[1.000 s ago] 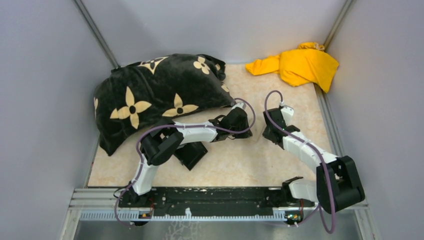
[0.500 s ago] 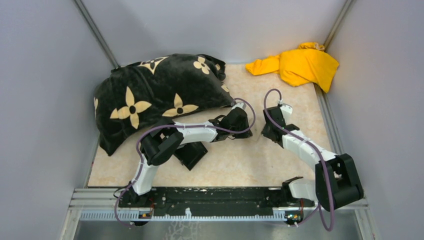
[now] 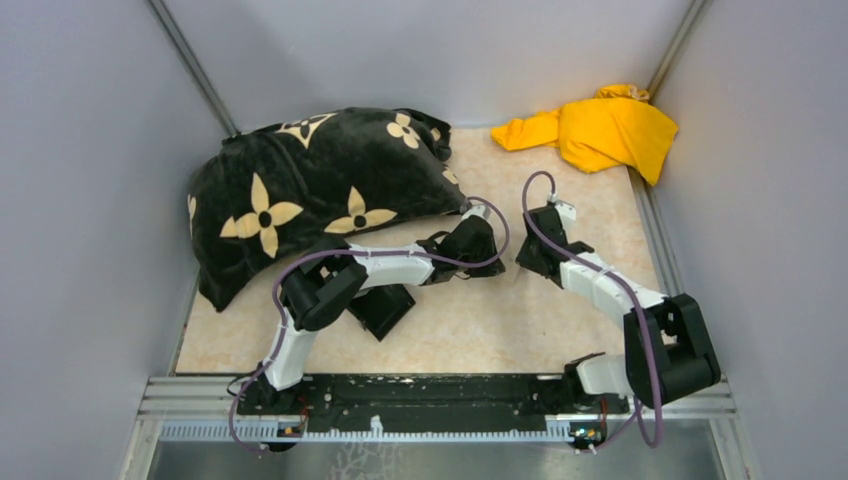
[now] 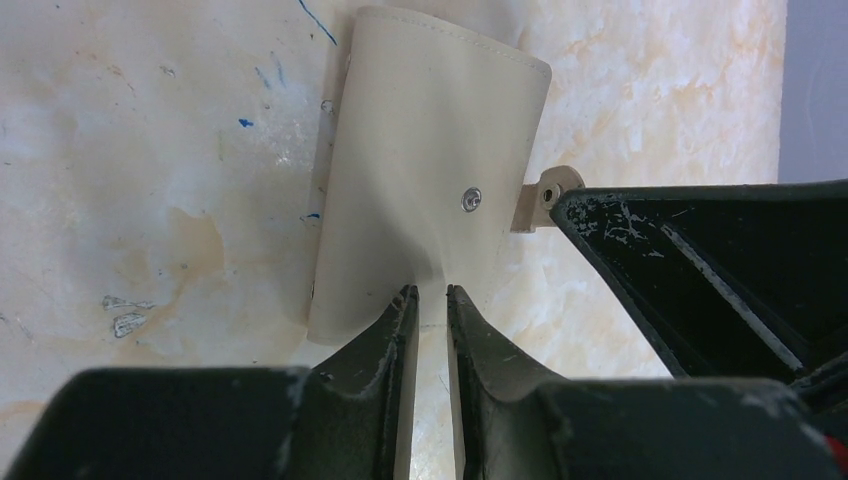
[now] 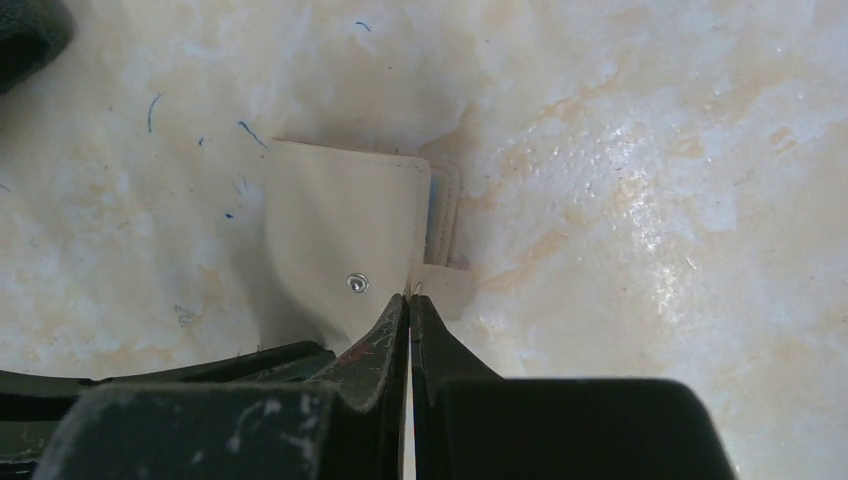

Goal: Put the credit cards into the card holder
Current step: Close the card holder at the center of the board.

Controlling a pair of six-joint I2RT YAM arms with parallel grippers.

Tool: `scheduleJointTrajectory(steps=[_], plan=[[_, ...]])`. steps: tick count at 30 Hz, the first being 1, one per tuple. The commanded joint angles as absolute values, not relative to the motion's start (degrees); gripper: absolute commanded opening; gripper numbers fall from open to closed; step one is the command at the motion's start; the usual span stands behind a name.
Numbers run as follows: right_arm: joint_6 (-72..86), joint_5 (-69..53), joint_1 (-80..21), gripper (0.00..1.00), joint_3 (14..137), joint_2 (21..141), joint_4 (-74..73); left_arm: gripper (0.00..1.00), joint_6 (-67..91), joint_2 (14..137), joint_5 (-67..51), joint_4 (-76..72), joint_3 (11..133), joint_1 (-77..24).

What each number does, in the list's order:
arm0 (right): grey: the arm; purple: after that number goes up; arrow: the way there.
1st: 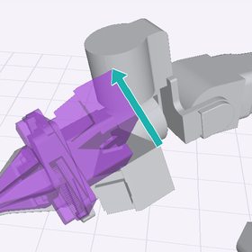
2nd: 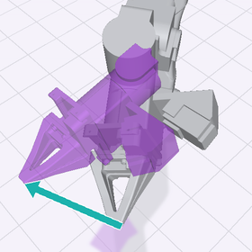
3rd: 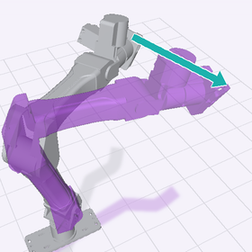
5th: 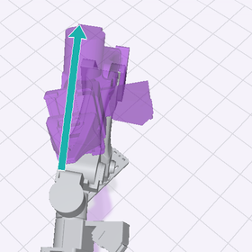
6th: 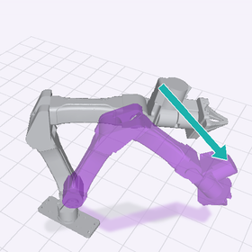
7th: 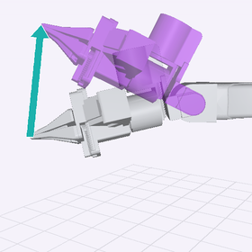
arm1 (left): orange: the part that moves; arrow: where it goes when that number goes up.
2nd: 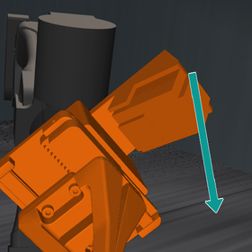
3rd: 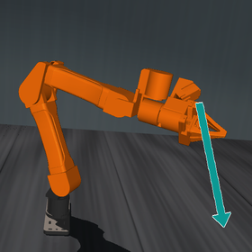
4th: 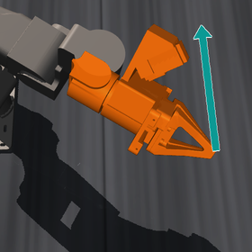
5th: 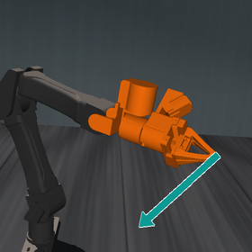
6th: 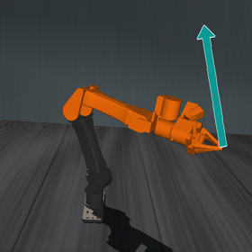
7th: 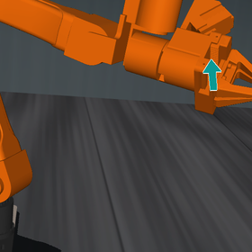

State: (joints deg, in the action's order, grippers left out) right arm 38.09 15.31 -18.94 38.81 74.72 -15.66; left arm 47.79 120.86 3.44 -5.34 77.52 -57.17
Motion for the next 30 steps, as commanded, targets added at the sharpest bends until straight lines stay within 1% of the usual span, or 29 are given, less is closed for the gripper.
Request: scheduleJointTrajectory(steps=[1,30], plan=[[37.6,13.3,-18.6,0.00,42.1,75.6,-12.5,0.23,49.0,122.7,2.4,-2.8,74.9,-57.5],[37.7,12.0,-21.3,0.00,45.7,83.4,-11.5,0.23,50.6,123.0,0.4,-4.6,73.5,-56.9]])
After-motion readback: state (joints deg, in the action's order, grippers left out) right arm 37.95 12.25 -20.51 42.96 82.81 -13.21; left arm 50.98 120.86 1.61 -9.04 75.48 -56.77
